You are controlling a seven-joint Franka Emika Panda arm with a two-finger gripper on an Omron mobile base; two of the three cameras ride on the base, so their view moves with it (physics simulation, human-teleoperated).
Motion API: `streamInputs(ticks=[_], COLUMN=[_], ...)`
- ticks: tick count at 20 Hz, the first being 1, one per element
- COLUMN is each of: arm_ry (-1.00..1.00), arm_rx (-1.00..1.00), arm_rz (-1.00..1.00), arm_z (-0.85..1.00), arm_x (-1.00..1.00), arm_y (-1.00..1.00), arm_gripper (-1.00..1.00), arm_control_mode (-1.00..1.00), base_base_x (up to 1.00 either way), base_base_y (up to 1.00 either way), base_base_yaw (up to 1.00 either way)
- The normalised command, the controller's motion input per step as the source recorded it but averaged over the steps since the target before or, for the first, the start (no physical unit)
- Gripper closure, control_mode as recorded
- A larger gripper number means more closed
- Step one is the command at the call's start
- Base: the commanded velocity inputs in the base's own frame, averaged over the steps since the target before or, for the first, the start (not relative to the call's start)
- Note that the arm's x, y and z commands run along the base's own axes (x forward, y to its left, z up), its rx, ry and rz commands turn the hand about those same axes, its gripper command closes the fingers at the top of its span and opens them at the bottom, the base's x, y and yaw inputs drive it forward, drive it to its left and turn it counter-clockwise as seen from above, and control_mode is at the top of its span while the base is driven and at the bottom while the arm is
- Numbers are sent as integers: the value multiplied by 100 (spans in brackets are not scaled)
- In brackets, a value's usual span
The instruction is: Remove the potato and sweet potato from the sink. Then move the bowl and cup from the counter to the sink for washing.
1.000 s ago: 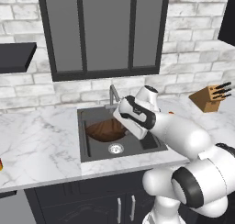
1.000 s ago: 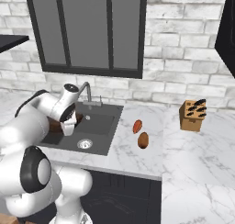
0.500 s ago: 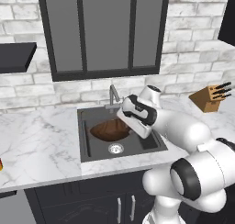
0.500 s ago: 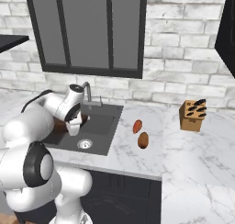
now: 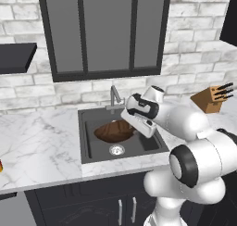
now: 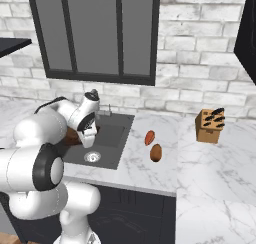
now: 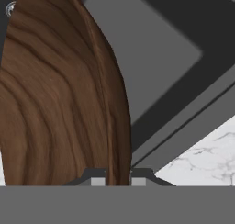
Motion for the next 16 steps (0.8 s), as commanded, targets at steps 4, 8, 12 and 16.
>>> streamInputs(ticks=[4, 8, 12, 16], arm_ry=[5, 7, 4, 0], arm_rx=[0, 0, 0, 0], arm_rz=[9, 13, 15, 16], arm_z=[-9, -12, -12, -12], arm_x=[20, 25, 26, 26], arm_y=[-14, -11, -8, -6], arm_gripper=[100, 100, 100, 100], arm_control_mode=[-100, -100, -100, -100], base_base_x=[0, 0, 0, 0], base_base_y=[0, 0, 0, 0], base_base_yaw=[0, 0, 0, 0])
